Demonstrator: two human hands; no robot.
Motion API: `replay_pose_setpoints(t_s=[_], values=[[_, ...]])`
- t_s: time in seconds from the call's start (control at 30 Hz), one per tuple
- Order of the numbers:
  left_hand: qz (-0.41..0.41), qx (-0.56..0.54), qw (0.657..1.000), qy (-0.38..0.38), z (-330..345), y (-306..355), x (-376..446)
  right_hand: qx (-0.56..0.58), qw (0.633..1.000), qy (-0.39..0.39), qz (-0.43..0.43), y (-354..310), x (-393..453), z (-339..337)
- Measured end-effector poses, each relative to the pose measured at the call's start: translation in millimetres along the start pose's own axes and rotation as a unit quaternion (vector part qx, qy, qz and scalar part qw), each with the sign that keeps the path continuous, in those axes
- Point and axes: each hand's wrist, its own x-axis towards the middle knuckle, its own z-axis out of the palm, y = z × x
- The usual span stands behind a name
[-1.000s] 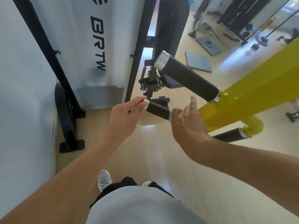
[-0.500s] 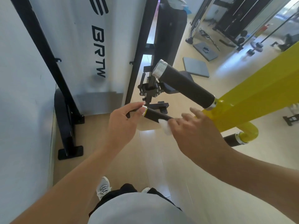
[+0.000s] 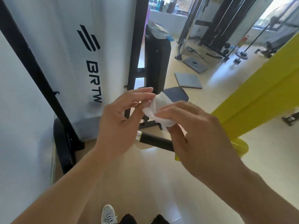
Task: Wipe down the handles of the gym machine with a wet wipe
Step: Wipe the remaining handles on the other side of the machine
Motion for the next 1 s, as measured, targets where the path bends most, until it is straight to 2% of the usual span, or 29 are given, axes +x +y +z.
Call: replay_pose_setpoints(t_s=[0.03, 0.17, 0.23, 0.3, 0.37, 0.43, 0.53, 0.6, 0.7, 0.73, 0.83, 1.0], values=[[-0.003, 0.002, 1.0, 0.003, 1, 0, -1, 0.028, 1.0, -0.011, 0.004, 1, -5, -2], [-0.025, 0.028, 0.999, 0.036, 4, 4, -4, -0.019, 0.999, 0.019, -0.035, 9, -6, -10], [-0.05, 0.033, 0.997, 0.055, 6, 11, -6, 0.055, 0.998, 0.036, 0.016, 7, 9, -24], [-0.052, 0.002, 0.995, 0.079, 8, 27, -12, 0.196, 0.977, 0.006, 0.087, 7, 17, -32], [-0.022, -0.027, 0.996, 0.082, 9, 46, -22, 0.324, 0.937, -0.038, 0.123, 7, 16, -34], [-0.039, -0.05, 0.995, 0.081, 12, 56, -36, 0.439, 0.884, -0.067, 0.147, 8, 5, -30], [-0.122, -0.098, 0.982, 0.11, 19, 59, -62, 0.598, 0.757, -0.122, 0.231, 12, -15, -22], [-0.143, -0.073, 0.977, 0.138, 24, 61, -77, 0.653, 0.687, -0.156, 0.278, 16, -25, -18], [-0.138, 0.001, 0.978, 0.159, 26, 67, -95, 0.687, 0.624, -0.191, 0.319, 19, -40, -14], [-0.137, 0.019, 0.977, 0.161, 26, 69, -99, 0.69, 0.621, -0.205, 0.308, 18, -46, -12], [-0.129, 0.049, 0.977, 0.162, 26, 75, -109, 0.664, 0.664, -0.215, 0.27, 16, -61, -8], [-0.118, 0.068, 0.979, 0.151, 24, 75, -107, 0.614, 0.741, -0.118, 0.244, 12, -67, -5]])
